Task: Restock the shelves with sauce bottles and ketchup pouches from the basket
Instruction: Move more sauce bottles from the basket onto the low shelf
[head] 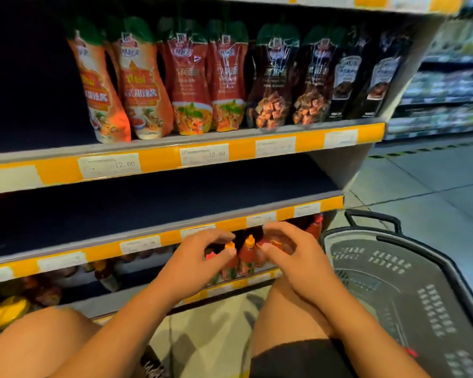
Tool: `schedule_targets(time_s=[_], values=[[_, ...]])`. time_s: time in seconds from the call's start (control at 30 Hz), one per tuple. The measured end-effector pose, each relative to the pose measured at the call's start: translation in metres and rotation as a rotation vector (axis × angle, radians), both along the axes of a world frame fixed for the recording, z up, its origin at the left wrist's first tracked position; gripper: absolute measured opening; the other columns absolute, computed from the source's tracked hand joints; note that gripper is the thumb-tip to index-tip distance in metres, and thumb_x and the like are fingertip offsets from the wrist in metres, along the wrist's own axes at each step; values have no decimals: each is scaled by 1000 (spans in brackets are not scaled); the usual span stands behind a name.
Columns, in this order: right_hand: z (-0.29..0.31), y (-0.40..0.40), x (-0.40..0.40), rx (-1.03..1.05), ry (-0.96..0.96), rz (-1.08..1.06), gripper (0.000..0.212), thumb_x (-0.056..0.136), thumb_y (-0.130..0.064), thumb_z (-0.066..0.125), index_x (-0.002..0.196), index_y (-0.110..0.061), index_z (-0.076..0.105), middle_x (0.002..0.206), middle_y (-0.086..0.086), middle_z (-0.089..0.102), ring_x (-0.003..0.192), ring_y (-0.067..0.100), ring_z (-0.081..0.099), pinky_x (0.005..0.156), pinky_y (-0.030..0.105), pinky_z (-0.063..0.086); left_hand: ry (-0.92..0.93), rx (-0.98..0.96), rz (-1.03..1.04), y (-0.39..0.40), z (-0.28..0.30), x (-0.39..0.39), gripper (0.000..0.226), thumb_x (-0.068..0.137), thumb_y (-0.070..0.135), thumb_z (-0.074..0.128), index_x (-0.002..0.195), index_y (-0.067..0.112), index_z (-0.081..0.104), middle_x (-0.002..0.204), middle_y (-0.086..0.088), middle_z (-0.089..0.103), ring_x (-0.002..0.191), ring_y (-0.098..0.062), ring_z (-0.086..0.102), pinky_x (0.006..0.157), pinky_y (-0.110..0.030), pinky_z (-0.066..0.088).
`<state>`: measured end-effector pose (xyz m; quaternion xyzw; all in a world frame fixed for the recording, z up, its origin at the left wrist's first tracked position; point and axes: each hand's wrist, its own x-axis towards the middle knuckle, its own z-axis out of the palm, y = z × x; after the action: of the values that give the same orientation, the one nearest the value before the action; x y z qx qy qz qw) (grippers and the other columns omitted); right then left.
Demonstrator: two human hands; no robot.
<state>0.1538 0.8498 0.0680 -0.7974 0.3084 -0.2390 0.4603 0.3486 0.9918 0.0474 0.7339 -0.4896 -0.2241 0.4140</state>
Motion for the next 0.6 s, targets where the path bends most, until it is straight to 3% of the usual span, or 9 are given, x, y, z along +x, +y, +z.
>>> schedule_targets(time_s=[0.23,0.37,0.5,0.6], values=[[-20,-8,-144,27,-79,-323,39,93,-14,74,123,-39,69,124,-20,70,120,1,63,105,39,51,-199,-101,-324,-66,50,-105,35,95,50,61,128,39,65,123,26,62,119,8,53,98,-14,42],[-46,-24,-216,18,-60,-508,38,92,-14,75,120,-39,69,120,-18,71,116,4,65,103,40,52,-221,-86,-514,-109,44,-172,35,97,45,64,129,32,66,127,18,63,122,2,52,104,-22,41],[-83,-39,-277,53,7,-679,37,89,-15,77,119,-34,69,116,-17,72,112,1,65,99,35,53,-53,5,-622,-146,15,-233,29,97,40,68,123,28,70,124,15,66,118,3,56,101,-18,43],[-111,-48,-309,146,75,-785,35,88,-15,79,116,-32,68,109,-11,72,106,4,66,85,24,52,22,95,-658,-169,-12,-266,26,97,41,68,119,27,71,120,14,66,109,-2,61,98,-27,48]])
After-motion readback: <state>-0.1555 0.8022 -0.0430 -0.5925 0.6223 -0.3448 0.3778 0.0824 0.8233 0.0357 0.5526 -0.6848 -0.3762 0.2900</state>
